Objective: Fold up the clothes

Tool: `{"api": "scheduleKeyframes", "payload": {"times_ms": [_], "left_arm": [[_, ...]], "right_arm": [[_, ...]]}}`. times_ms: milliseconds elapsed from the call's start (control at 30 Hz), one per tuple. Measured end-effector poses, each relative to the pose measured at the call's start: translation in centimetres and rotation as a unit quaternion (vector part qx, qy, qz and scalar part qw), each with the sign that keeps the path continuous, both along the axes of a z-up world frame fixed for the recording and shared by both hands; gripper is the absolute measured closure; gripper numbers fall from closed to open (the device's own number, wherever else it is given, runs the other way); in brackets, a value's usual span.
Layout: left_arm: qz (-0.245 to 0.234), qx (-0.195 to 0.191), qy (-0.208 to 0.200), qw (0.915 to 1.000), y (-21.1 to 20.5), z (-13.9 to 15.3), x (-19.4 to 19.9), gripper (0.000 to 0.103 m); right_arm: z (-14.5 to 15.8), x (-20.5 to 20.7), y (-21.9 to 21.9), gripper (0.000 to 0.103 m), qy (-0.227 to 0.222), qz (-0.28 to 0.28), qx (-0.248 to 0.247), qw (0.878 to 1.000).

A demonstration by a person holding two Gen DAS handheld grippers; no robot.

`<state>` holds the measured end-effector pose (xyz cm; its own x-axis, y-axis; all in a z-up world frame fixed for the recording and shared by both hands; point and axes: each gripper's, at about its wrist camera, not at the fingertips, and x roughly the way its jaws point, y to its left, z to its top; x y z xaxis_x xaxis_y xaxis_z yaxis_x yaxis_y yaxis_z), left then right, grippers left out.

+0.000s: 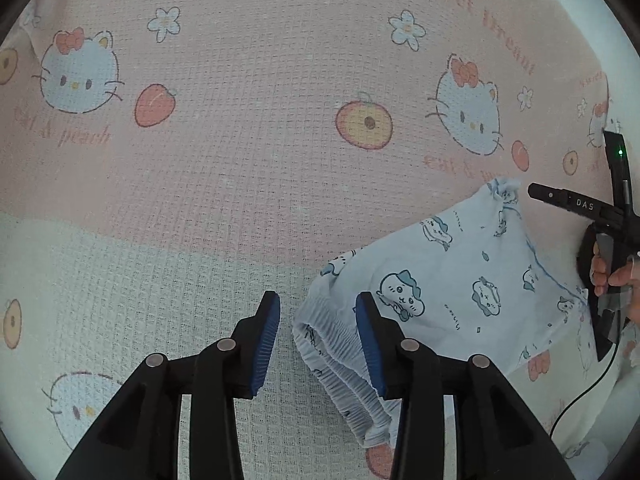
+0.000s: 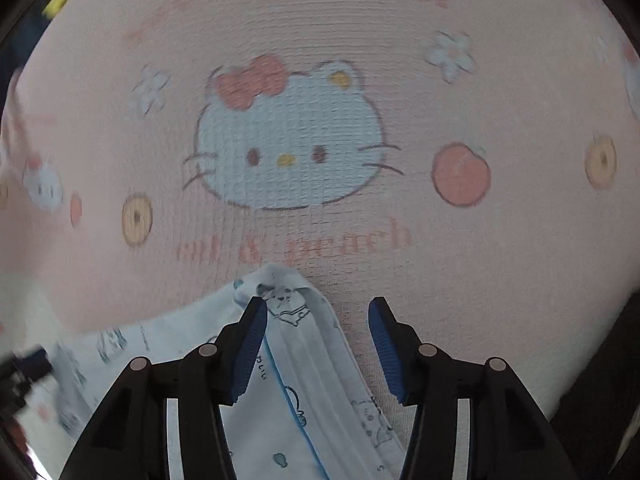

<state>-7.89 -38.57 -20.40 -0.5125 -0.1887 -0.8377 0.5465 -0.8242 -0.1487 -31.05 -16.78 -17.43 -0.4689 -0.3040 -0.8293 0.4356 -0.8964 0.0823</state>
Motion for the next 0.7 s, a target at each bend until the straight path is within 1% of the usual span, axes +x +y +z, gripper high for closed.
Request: {"api": "scheduleKeyframes", "payload": {"times_ms": [100,167,233,300,367,500,633,700], "left_arm": [[-0.002,-0.002,0.0,1.0,0.0,0.0,-0.3,0.067],[-0.003,-0.003,-0.001,1.0,0.1,0.0,-0.5,0.067],[-0.004,-0.004,-0.001,1.0,0.1,0.0,-0.7,0.067],[-0.005,-0.005,-0.001,1.0,0.1,0.0,-1.0,0.067],[-0.01,-0.01,-0.005,0.9999,0.3,-0.2,-1.3,0.067],[-0.018,-0.014,-0.016,0.9996,0.6,-0.7,-1.8,0.067],[-0.012,-0.012,-0.023,0.9996,0.3,-1.2,-2.2,0.067],[-0.01,-0.011,-0.023,0.9996,0.3,-1.3,-2.3,0.067]], "right_arm": [[-0.1,0.7,-1.0,0.051,0.015,0.037,0.027,0.999],[-0.4,0.7,-1.2,0.052,0.005,0.05,0.011,0.999],[-0.8,0.7,-1.4,0.069,-0.013,0.061,-0.011,0.998],[-1.2,0.6,-1.5,0.069,-0.017,0.06,0.001,0.998],[-1.6,0.4,-1.6,0.069,-0.009,0.055,0.016,0.998],[-2.2,-0.3,-0.7,0.069,-0.025,0.035,-0.002,0.999],[-2.2,-0.4,-0.4,0.069,-0.037,0.041,-0.047,0.997],[-2.3,-0.2,-0.7,0.069,-0.034,0.046,-0.035,0.998]]}}
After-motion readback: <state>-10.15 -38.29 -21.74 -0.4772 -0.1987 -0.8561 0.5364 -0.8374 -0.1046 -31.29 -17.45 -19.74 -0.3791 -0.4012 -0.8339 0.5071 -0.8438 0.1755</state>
